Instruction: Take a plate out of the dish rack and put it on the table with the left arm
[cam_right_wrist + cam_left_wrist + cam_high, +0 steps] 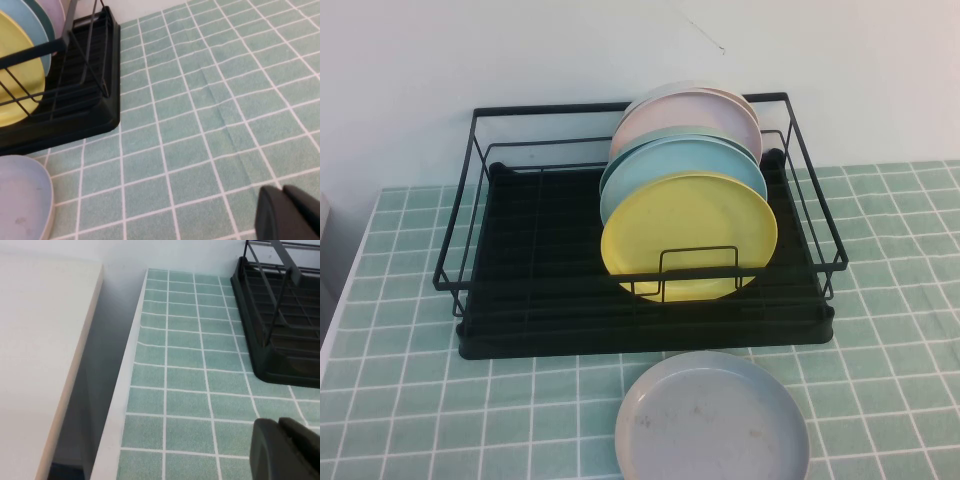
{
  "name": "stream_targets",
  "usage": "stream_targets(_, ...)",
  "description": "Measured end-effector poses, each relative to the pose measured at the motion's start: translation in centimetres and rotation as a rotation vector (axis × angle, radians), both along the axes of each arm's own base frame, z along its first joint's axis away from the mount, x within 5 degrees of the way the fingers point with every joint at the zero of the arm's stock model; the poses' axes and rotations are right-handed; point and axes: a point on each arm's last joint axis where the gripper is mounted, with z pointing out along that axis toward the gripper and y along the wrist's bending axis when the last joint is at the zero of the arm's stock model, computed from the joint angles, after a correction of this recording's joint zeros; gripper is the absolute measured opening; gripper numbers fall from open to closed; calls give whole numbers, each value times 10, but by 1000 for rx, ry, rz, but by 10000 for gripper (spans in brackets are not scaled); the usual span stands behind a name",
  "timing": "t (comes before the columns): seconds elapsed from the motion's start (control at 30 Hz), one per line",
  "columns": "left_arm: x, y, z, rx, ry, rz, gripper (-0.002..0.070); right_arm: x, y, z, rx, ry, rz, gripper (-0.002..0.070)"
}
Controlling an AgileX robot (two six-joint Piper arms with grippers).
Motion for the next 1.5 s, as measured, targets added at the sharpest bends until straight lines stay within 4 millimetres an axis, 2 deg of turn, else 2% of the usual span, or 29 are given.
stream_targets(0.33, 0, 2, 0, 131, 5, -12, -4, 0, 0, 0, 0, 0, 0, -1)
stream_targets(1.1, 1, 2, 2, 135, -26, -13, -4, 0, 0, 0, 0, 0, 4, -1)
stream_targets(1.27, 3, 0, 9, 25, -121, -4, -4, 0, 0, 0, 0, 0, 4, -1)
stream_targets(1.5, 3, 6, 39, -124, -448, 78, -4, 0, 0, 0, 0, 0, 4, -1)
